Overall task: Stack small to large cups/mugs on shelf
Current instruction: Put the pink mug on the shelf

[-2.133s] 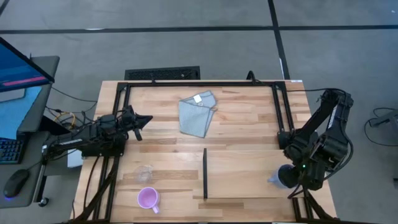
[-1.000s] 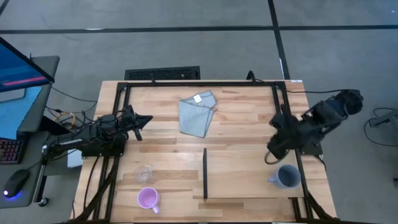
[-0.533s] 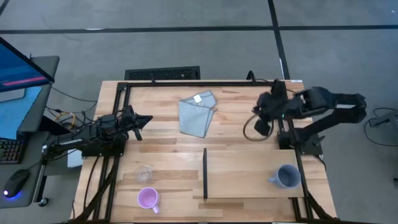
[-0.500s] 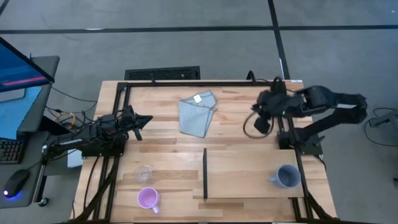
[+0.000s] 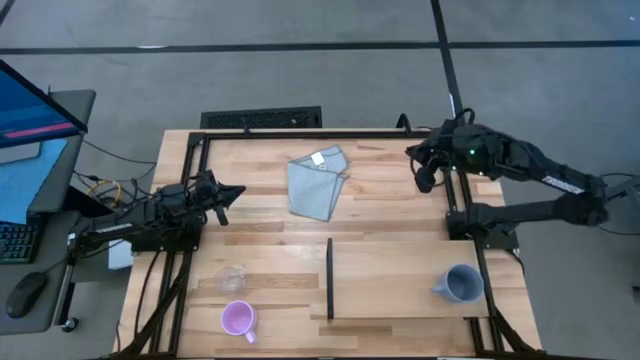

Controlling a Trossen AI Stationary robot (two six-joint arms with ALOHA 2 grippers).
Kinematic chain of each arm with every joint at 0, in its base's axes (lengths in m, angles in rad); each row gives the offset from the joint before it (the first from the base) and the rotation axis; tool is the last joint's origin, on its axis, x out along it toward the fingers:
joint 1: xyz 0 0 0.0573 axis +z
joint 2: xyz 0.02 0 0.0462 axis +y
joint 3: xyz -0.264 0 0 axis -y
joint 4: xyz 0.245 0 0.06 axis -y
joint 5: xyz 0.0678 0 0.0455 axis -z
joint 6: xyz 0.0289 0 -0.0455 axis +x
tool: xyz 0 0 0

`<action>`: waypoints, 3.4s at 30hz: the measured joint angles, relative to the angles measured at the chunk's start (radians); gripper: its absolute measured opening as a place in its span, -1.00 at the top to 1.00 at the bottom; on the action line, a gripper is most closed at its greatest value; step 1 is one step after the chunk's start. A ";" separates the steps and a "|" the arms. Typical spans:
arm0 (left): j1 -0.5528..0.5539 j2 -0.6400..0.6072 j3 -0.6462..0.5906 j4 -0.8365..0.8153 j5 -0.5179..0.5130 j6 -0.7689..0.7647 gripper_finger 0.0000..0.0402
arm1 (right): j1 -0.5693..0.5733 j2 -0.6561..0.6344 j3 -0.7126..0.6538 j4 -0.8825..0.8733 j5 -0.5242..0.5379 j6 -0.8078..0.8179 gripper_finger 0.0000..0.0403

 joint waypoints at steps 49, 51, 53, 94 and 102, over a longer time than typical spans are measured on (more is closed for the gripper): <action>0.000 0.000 0.000 0.000 -0.008 0.009 1.00 | -0.464 -0.298 -0.820 0.775 -0.363 0.050 0.71; 0.000 0.000 0.000 0.000 -0.009 0.036 1.00 | -0.476 -0.297 -0.820 0.778 -0.361 0.039 0.71; 0.000 0.000 0.000 0.001 -0.018 0.065 1.00 | -0.489 -0.297 -0.820 0.778 -0.361 0.039 0.71; 0.000 0.000 0.349 0.235 0.240 0.203 0.18 | -0.512 -0.296 -0.820 0.777 -0.278 0.119 0.71; 0.000 0.000 0.349 0.221 0.435 0.125 0.18 | -0.512 -0.296 -0.820 0.777 -0.279 0.119 0.71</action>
